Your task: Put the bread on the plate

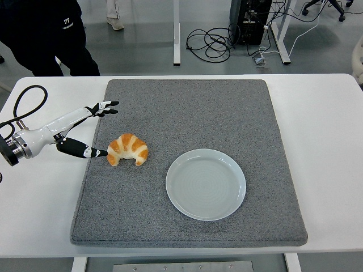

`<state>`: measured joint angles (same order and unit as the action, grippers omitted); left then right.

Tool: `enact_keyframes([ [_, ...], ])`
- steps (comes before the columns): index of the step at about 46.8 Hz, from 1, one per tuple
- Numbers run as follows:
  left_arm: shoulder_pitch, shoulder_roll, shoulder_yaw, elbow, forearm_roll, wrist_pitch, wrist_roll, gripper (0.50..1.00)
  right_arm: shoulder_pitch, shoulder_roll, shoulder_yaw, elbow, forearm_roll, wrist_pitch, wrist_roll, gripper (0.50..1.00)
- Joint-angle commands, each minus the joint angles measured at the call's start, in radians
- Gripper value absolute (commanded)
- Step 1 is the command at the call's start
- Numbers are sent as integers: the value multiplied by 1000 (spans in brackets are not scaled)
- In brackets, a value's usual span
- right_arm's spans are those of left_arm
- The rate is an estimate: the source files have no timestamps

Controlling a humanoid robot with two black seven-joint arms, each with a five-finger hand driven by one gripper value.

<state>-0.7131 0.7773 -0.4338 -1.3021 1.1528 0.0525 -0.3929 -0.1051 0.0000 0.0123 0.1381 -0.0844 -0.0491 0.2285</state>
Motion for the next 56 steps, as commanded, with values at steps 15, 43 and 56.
enact_keyframes([
  [15,0,-124,6,178,1,27,-63,898,1,0,0,0,0,0,0,1000],
  [43,-91,-225,132,280,1,55,-64,833,1,0,0,0,0,0,0,1000],
  [56,-94,-239,181,302,-4,55,-64,819,1,0,0,0,0,0,0,1000],
])
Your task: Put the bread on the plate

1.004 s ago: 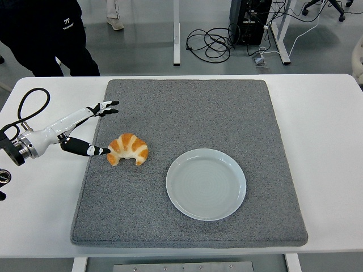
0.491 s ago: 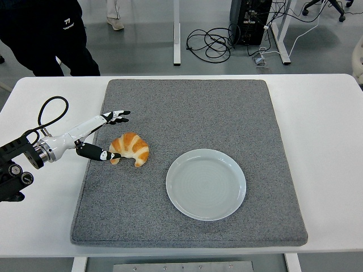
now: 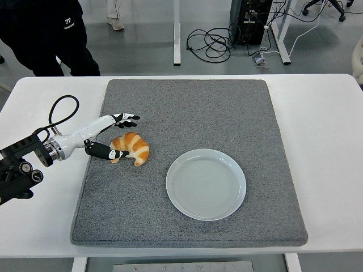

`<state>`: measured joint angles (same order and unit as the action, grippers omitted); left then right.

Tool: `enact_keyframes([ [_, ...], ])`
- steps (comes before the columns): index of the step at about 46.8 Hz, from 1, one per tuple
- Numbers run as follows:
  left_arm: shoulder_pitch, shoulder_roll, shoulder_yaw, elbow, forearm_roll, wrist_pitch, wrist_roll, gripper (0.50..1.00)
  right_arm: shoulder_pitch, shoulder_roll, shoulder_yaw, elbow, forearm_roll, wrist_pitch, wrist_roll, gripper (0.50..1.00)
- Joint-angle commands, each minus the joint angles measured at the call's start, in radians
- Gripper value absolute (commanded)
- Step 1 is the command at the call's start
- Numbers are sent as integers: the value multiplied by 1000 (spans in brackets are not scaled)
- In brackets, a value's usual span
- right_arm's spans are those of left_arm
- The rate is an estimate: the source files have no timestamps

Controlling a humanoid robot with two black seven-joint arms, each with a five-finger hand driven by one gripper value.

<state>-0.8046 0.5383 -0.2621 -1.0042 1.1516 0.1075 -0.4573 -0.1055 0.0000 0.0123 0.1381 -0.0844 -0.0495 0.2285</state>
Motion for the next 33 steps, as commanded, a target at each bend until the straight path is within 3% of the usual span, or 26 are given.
enact_keyframes([
  [1,-2,0,9,6,-3,0,0,815,0,0,0,0,0,0,0,1000],
  [8,-4,0,10,6,-3,0,0,795,0,0,0,0,0,0,0,1000],
  [24,-15,2,10,6,-1,0,-21,571,1,0,0,0,0,0,0,1000],
  [33,-13,2,12,6,-1,-2,-29,500,1,0,0,0,0,0,0,1000],
])
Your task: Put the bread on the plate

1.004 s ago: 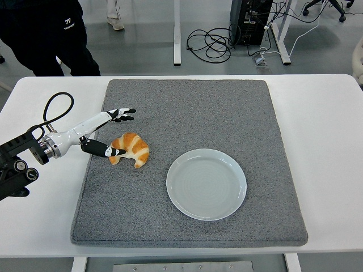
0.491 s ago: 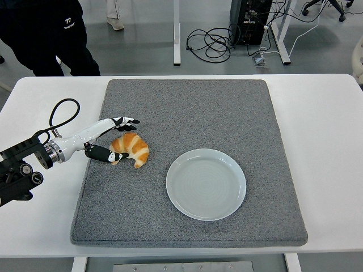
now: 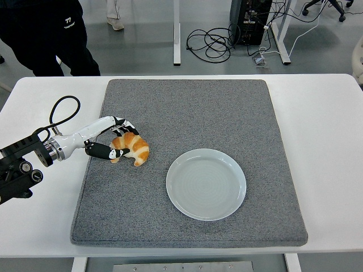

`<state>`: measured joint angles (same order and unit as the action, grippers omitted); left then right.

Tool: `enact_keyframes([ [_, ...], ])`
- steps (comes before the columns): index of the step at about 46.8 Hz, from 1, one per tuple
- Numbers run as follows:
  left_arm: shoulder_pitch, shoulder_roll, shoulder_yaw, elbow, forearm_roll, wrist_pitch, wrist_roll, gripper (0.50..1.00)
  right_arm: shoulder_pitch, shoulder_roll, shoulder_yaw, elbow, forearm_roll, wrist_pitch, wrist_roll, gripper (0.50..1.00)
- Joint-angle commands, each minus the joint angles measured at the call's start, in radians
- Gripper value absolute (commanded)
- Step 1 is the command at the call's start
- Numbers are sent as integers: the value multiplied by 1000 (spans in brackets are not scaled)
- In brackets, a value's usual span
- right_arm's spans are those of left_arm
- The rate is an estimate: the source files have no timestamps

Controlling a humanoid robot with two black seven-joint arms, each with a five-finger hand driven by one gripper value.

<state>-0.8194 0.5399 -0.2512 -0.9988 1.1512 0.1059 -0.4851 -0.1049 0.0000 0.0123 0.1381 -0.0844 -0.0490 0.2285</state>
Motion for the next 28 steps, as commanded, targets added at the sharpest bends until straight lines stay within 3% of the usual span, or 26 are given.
enact_keyframes([
  [1,3,0,1,0,-1,0,-3,500,1,0,0,0,0,0,0,1000],
  [18,-4,0,-2,-1,-16,0,-6,500,-1,0,0,0,0,0,0,1000],
  [28,-52,6,0,-1,-79,-23,2,500,1,0,0,0,0,0,0,1000],
])
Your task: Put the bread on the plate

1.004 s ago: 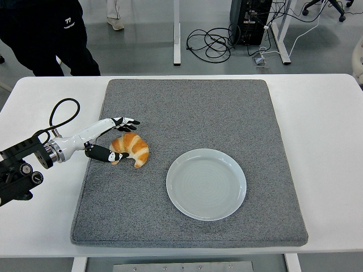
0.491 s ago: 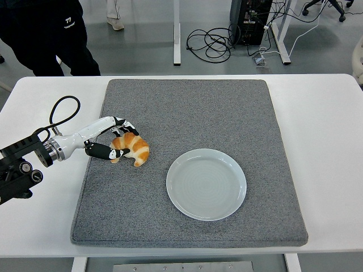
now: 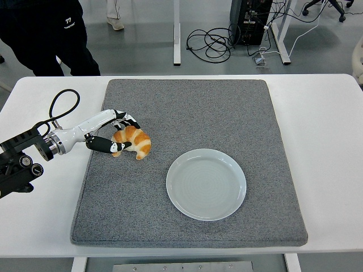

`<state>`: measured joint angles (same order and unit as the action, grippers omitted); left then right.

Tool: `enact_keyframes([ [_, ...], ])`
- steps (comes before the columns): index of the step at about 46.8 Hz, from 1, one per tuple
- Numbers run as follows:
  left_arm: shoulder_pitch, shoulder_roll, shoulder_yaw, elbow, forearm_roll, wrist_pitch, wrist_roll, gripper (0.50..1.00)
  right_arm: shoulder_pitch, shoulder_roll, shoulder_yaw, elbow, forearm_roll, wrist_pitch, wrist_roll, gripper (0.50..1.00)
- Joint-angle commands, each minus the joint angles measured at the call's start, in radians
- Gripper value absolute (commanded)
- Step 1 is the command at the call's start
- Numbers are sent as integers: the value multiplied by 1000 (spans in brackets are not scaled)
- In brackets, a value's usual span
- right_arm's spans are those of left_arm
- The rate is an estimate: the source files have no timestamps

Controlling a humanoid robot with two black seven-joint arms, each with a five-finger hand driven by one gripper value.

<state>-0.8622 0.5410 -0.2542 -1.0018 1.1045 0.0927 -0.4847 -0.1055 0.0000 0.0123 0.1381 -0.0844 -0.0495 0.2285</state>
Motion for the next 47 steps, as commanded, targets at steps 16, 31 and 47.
enact_keyframes([
  [16,-130,24,3,-3,-98,-125,1,500,0,0,0,0,0,0,0,1000],
  [31,-323,1,7,-3,-160,-208,69,500,0,0,0,0,0,0,0,1000],
  [47,-397,-133,59,-27,-160,-215,143,500,0,0,0,0,0,0,0,1000],
])
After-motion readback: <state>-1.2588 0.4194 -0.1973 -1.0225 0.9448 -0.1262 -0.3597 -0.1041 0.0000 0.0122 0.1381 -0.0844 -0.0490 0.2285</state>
